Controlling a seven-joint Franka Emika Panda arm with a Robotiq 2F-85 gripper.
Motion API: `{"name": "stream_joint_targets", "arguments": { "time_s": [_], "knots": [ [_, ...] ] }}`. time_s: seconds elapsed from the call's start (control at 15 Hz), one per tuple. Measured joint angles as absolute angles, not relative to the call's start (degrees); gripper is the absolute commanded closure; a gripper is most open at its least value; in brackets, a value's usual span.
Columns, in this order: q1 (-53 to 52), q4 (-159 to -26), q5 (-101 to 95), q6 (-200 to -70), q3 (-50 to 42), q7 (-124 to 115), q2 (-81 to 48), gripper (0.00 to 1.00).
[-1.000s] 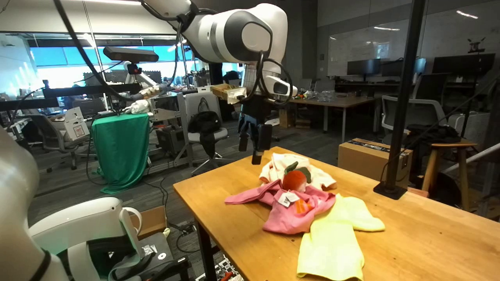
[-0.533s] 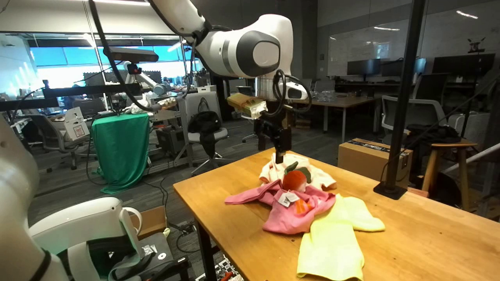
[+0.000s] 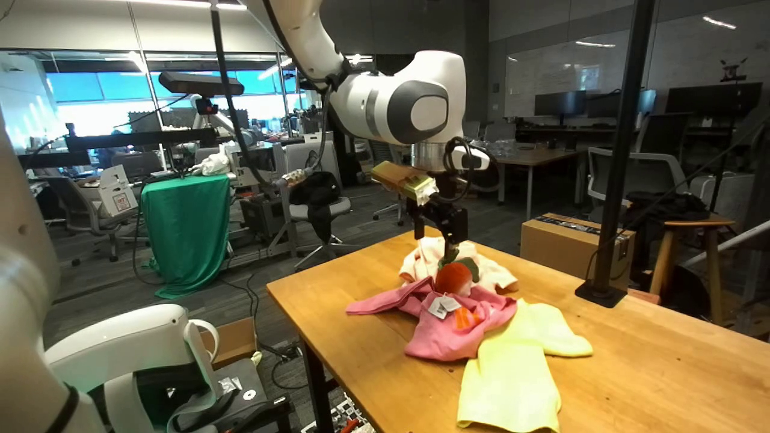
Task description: Separate the objects on the table.
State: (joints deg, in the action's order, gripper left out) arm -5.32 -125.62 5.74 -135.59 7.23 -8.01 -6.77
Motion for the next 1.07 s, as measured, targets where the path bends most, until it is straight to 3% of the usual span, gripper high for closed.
{"name": "stream_joint_targets", "arguments": {
  "time_s": [1.07],
  "knots": [
    [-9.2, -112.2, -6.3, -137.0, 5.9, -6.3, -23.3, 0.00]
  ]
}}
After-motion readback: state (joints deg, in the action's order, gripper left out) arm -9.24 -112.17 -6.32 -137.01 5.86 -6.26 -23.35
